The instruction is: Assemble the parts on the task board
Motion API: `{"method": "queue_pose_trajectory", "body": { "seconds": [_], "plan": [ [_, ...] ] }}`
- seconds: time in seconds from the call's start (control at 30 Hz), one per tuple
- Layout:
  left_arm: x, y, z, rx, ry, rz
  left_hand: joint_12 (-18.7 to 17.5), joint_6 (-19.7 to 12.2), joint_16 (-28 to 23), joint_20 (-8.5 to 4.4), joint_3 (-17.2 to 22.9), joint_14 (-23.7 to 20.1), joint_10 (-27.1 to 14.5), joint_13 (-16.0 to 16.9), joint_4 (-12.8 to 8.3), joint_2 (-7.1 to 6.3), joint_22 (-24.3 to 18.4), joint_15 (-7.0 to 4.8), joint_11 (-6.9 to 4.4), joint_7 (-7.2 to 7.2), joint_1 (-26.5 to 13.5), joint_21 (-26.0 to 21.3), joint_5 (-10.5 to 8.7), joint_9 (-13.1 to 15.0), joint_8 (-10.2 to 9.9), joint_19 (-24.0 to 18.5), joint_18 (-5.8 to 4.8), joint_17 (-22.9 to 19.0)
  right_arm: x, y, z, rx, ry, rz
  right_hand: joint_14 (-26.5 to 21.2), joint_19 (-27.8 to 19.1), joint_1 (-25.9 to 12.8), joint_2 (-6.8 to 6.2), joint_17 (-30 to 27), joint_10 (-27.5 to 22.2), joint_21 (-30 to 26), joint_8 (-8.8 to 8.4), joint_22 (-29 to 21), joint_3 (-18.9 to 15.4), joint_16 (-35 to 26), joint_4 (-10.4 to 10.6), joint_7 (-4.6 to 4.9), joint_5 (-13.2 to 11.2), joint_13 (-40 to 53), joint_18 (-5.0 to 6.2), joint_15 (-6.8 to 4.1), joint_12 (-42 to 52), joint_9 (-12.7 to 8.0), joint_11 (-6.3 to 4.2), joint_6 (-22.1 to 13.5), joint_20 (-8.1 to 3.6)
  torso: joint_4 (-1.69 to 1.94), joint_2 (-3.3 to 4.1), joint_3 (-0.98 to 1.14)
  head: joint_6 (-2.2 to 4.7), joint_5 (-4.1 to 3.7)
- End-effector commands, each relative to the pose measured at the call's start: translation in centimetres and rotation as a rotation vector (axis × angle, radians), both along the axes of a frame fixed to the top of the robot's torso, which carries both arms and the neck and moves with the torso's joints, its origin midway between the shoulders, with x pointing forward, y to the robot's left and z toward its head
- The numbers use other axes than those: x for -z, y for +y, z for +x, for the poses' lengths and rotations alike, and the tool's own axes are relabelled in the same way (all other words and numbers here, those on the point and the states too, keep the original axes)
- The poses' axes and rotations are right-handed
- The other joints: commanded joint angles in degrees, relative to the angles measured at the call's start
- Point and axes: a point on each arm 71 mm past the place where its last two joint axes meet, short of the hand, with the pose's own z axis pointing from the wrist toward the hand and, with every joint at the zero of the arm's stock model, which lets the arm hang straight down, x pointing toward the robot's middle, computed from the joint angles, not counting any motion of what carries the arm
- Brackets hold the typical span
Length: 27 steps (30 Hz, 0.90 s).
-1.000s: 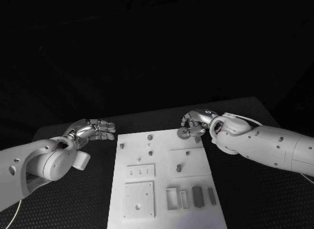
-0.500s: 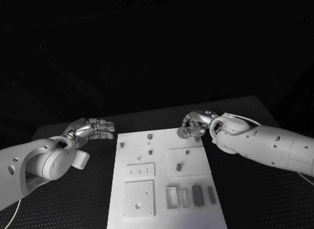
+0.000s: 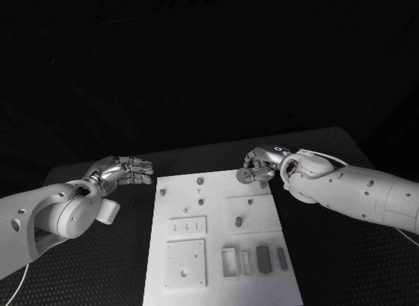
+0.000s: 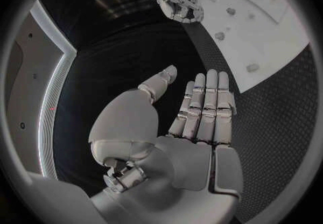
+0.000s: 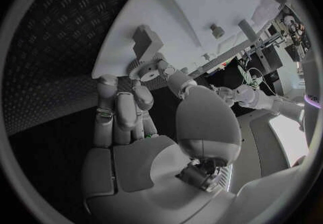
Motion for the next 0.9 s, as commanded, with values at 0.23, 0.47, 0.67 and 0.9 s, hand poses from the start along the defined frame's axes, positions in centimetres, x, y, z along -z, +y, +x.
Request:
{"method": "queue_pose_trajectory", "body": {
  "seconds": [0.23, 0.47, 0.67, 0.9],
  "plan": [
    [-0.15, -0.08, 0.03, 0.006, -0.009, -0.007, -0.28, -0.25, -0.42, -0.23, -0.21, 0.42, 0.04, -0.10, -0.18, -0.28, -0.06, -0.15, 0.26, 0.77, -0.47, -0.20, -0.22, 0.07, -0.22, 0.15, -0.06, 0.08, 1.60, 0.22, -0.34, -0.024, 0.064, -0.053, 0.07, -0.32, 0.23, 3.31, 0.00, -0.01, 0.80, 1.30, 1.33, -0.56, 0.51, -2.04, -0.48, 0.00, -0.57, 2.68, -0.80, 0.91, 0.37, -0.53, 2.43, -0.41, 4.56, 0.02, 0.02, -0.28, -0.03],
    [-0.14, -0.06, 0.04, 0.005, -0.008, -0.007, -0.31, -0.25, -0.43, -0.23, -0.21, 0.43, 0.04, -0.10, -0.17, -0.27, -0.06, -0.15, 0.26, 0.77, -0.48, -0.21, -0.22, 0.08, -0.23, 0.16, -0.07, 0.10, 1.67, 0.23, -0.35, -0.019, 0.048, -0.081, -0.10, -0.61, 0.37, 5.63, -0.37, -0.15, 1.11, 2.64, 1.29, -0.81, 0.45, -3.43, -1.42, 0.01, -1.40, 2.68, -1.63, 0.84, 1.19, -1.42, 5.03, -0.29, 4.56, 0.02, -0.02, -0.55, 0.10],
    [-0.12, -0.01, 0.05, 0.004, -0.007, -0.006, -0.33, -0.26, -0.45, -0.23, -0.20, 0.43, 0.04, -0.11, -0.17, -0.26, -0.06, -0.15, 0.26, 0.78, -0.48, -0.23, -0.22, 0.08, -0.25, 0.17, -0.07, 0.11, 1.71, 0.39, -0.39, -0.027, 0.028, -0.084, -0.10, -0.72, 0.62, 6.29, -0.42, -0.12, 1.23, 3.10, 1.27, -0.97, 0.47, -3.45, -1.82, 0.02, -1.74, 2.68, -2.00, 0.84, 1.60, -1.81, 5.92, -0.25, 4.51, 0.02, -0.01, -0.75, 0.13],
    [-0.10, 0.01, 0.08, 0.004, -0.006, -0.005, -0.36, -0.28, -0.47, -0.23, -0.21, 0.44, 0.05, -0.11, -0.16, -0.26, -0.06, -0.15, 0.27, 0.81, -0.49, -0.24, -0.22, 0.09, -0.28, 0.17, -0.07, 0.14, 1.58, 0.56, -0.43, -0.031, -0.003, -0.078, -0.47, -0.93, 0.75, 5.83, -1.16, -0.91, 1.22, 2.66, 1.23, -1.21, 0.19, -3.45, -1.79, 0.04, -2.70, 2.68, -2.06, -0.30, 1.57, -1.82, 5.26, -0.17, 4.54, 0.03, -0.01, -0.85, 0.13]
  ]
}}
